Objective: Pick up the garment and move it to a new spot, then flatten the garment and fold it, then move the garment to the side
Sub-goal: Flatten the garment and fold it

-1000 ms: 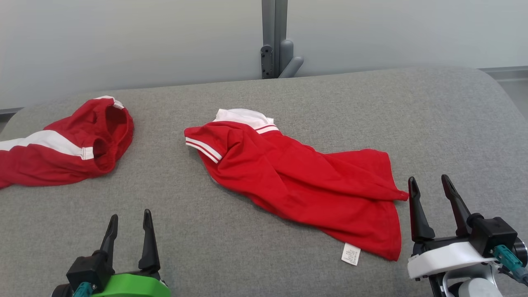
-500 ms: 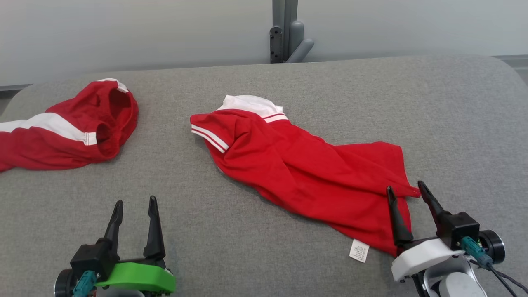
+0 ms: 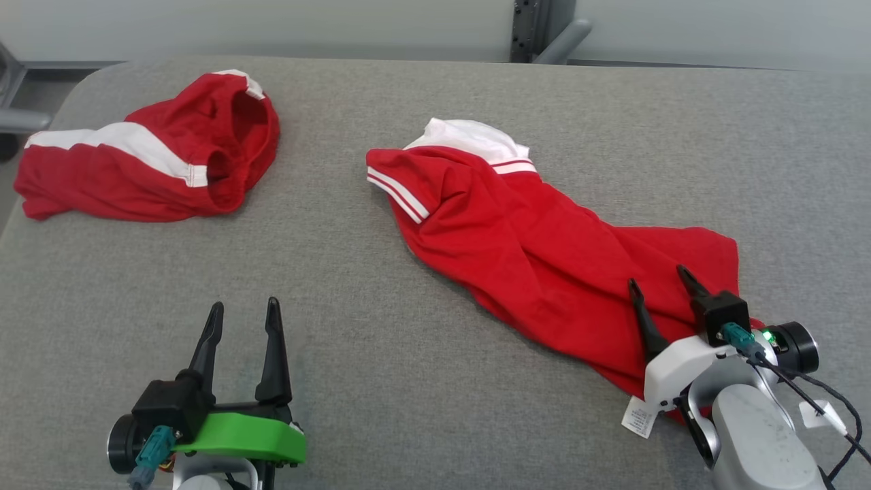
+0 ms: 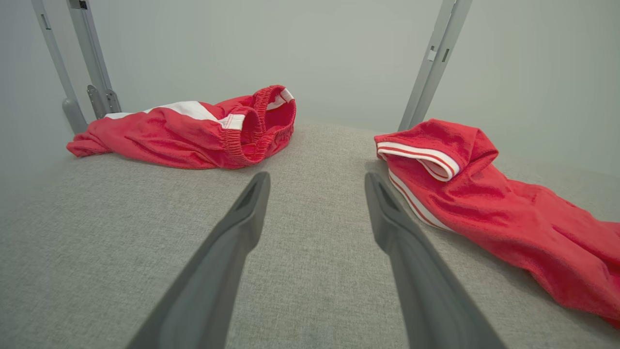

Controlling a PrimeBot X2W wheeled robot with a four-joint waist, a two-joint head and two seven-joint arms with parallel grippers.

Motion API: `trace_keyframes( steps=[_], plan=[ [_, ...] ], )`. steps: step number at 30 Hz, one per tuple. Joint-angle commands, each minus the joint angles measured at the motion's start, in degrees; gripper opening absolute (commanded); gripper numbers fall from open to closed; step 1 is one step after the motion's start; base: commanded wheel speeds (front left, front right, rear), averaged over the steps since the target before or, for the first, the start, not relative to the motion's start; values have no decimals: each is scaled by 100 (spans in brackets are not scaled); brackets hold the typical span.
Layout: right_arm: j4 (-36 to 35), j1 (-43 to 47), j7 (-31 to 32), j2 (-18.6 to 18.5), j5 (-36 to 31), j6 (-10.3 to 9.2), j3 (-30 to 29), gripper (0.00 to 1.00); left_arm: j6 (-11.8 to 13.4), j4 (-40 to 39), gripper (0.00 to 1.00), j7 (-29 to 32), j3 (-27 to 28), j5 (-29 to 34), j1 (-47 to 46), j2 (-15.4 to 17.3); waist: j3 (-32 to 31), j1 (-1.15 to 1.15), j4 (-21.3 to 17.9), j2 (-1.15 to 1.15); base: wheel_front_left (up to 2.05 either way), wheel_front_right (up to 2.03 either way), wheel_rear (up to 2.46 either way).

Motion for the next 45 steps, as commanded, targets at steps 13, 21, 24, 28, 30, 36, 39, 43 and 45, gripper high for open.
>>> trace_keyframes(
  steps=[13, 21, 24, 28, 30, 36, 39, 43, 45],
  plan=[
    [1935, -1102, 220, -317, 1009, -2, 738, 0, 30, 37, 100, -4, -131, -5, 4, 3, 144, 0, 871, 13, 0, 0, 0],
    [1798, -1543, 19, -605, 1317, -2, 1041, 0, 57, 44, 100, -4, -113, 55, 114, 3, -33, 0, 870, 13, 0, 0, 0],
    [1658, -1794, 3, -716, 1293, -2, 1075, 0, 65, 42, 100, -4, -135, 51, 115, 3, -64, 0, 857, 13, 0, 0, 0],
    [1516, -2322, -17, -868, 1176, -2, 1132, 0, 69, 55, 100, -5, -169, 28, 94, 3, -67, 0, 867, 13, 0, 0, 0],
    [1462, -2575, -19, -937, 1098, -2, 1106, 0, 74, 55, 100, -4, -193, 4, 77, 4, -62, 0, 891, 13, 0, 0, 0],
    [740, -3094, -18, -1067, 679, -3, 523, 0, 94, 21, 100, -5, -169, -33, 78, 4, -36, 0, 963, 13, 0, 0, 0],
    [102, -2830, -14, -900, 416, -3, 149, 0, 100, 8, 100, -4, -141, -48, 76, 4, -20, 0, 964, 13, 0, 0, 0],
    [-197, -2313, -15, -675, 270, -3, 245, 0, 90, 2, 100, -4, -126, -53, 73, 3, 7, 0, 905, 13, 0, 0, 0],
    [-180, -2033, -15, -566, 313, -3, 459, 0, 91, 5, 100, -4, -133, -55, 37, 4, 35, 0, 856, 13, 0, 0, 0]
  ],
)
